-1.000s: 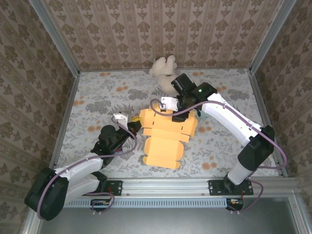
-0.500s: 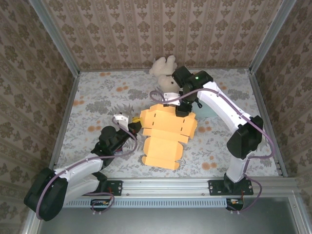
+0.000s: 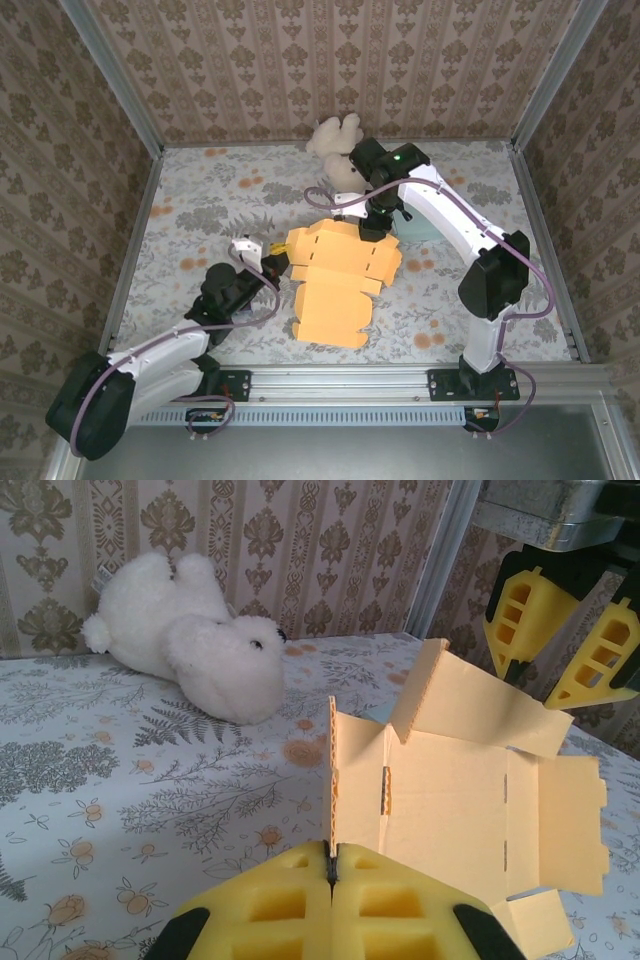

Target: Fold the paper box

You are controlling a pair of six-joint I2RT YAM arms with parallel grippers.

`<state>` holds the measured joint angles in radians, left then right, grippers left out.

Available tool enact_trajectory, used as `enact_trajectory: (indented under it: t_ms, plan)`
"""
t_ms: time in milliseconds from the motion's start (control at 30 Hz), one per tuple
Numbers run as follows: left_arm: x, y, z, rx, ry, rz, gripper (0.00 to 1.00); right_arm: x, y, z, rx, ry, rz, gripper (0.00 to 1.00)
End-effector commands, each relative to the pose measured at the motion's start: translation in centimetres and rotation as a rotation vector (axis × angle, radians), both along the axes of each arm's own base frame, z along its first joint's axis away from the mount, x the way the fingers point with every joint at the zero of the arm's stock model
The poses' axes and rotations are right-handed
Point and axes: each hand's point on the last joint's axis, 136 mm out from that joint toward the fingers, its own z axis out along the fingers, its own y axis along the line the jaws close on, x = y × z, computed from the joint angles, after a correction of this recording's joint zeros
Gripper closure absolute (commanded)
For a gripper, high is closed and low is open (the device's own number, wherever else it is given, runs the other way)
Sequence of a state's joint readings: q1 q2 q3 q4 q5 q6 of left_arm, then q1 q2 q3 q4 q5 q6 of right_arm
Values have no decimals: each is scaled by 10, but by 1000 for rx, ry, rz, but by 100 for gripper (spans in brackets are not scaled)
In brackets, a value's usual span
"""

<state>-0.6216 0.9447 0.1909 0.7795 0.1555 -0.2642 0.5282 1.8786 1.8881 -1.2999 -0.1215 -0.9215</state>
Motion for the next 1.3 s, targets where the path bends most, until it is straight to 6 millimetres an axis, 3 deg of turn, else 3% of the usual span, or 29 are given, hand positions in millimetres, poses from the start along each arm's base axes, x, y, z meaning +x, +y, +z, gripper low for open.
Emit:
enact_trajectory:
  t_ms: [0, 433, 800, 1167, 1267]
  plan:
    - [-3, 3, 20, -40, -75, 10, 100, -8, 0, -7, 12, 67, 21, 65]
    - [-5, 5, 22, -51, -93, 15, 100, -9, -2, -24, 38, 89, 41, 65]
    - [-6, 3, 21, -46, -94, 10, 100, 25, -13, -14, 149, -164, -21, 62]
    - [-7, 2, 21, -49, -91, 3, 100, 20, -10, -11, 212, -203, 29, 51]
    - [-7, 2, 21, -49, -93, 4, 100, 12, -5, -7, 257, -193, 69, 52]
